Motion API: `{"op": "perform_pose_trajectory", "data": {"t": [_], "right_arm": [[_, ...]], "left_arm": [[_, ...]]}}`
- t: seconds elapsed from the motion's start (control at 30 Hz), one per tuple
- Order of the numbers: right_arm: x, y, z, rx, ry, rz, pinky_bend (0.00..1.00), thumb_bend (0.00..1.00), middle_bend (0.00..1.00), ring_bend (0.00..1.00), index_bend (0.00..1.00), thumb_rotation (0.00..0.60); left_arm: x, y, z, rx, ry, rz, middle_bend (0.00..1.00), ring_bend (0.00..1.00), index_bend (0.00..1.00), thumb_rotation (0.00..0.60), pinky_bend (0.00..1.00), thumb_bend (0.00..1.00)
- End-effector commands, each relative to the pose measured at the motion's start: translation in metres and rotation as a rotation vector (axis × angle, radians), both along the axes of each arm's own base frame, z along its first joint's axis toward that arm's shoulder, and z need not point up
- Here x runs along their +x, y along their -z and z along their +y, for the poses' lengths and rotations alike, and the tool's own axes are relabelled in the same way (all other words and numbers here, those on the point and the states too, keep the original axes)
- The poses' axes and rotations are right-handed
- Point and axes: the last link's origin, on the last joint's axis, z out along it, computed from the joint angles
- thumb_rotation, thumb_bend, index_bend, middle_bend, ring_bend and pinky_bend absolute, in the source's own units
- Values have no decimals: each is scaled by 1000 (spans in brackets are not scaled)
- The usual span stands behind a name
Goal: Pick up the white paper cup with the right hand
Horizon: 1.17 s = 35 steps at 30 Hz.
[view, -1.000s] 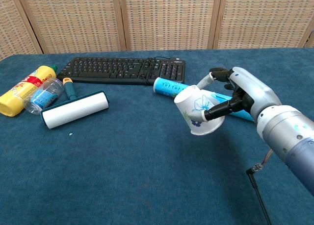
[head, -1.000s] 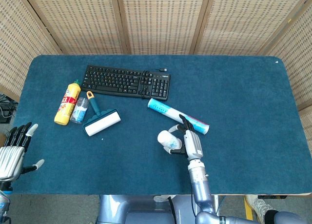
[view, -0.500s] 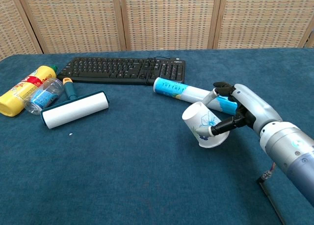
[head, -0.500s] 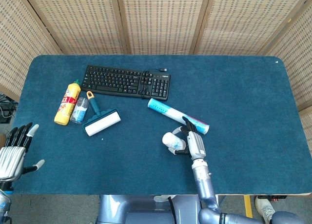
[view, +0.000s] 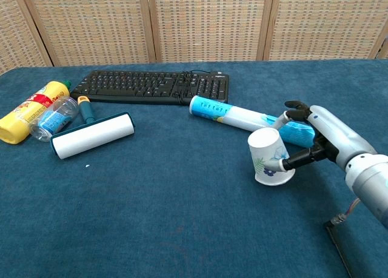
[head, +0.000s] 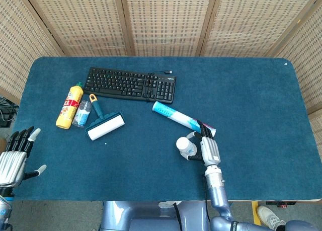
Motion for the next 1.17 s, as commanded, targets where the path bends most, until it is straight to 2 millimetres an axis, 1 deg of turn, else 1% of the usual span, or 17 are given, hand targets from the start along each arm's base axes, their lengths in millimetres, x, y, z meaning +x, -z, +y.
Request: {"op": "perform_pose_trajectory", "data": {"t": [0.03,0.13,0.23,0.37,0.47,0.57,0.67,0.73,0.8,0.9,1.03,1.1,1.17], "right_arm": [[-5,-3,1,-12,4,23,0,224,71,0,444,600],[-11,-8,2,-20,17,36,0,225,52,0,425,600],[-15,-16,4,-22,11,44,0,227,10,0,368,600],[-18,-32,9,-35,-17,66,0,229,0,0,282,600],[-23,-47,18,-43,-45,103,0,229,0,0,235,600],[-31,-65,30,-50,-88,159,0,229,0,0,228,600],[-40,-78,38,-55,-122,216,0,229,0,0,224,600],[-49,-88,43,-57,-152,291,0,229,0,0,214,600],[-63,-103,51,-90,-193,425,0,228,0,0,178,600],[-86,-124,69,-138,-220,570,0,225,0,0,150,600],[-110,-143,85,-199,-213,650,0,223,0,0,127,600],[-120,-151,92,-214,-192,656,0,222,0,0,115,600],[-126,-157,98,-227,-181,655,0,222,0,0,110,600]], "left_arm": [[0,1,0,-3,1,-1,0,0,0,600,0,177],[2,0,-1,-1,6,-2,0,0,0,600,0,177],[1,0,-1,0,5,-3,0,0,0,600,0,177],[1,-1,0,1,3,-5,0,0,0,600,0,178],[0,-2,0,4,1,-8,0,0,0,600,0,178],[-1,-4,1,13,-2,-13,0,0,0,600,0,178],[-2,-6,1,21,-9,-17,0,0,0,600,0,178],[-3,-7,2,28,-13,-19,0,0,0,600,0,178],[-5,-8,2,33,-20,-14,0,0,0,600,0,178],[-5,-8,2,38,-22,1,0,0,0,600,0,178],[-4,-5,2,34,-19,19,0,0,0,600,0,178],[-3,-2,1,29,-15,29,0,0,0,600,0,178],[-2,-1,1,26,-12,34,0,0,0,600,0,178]]}}
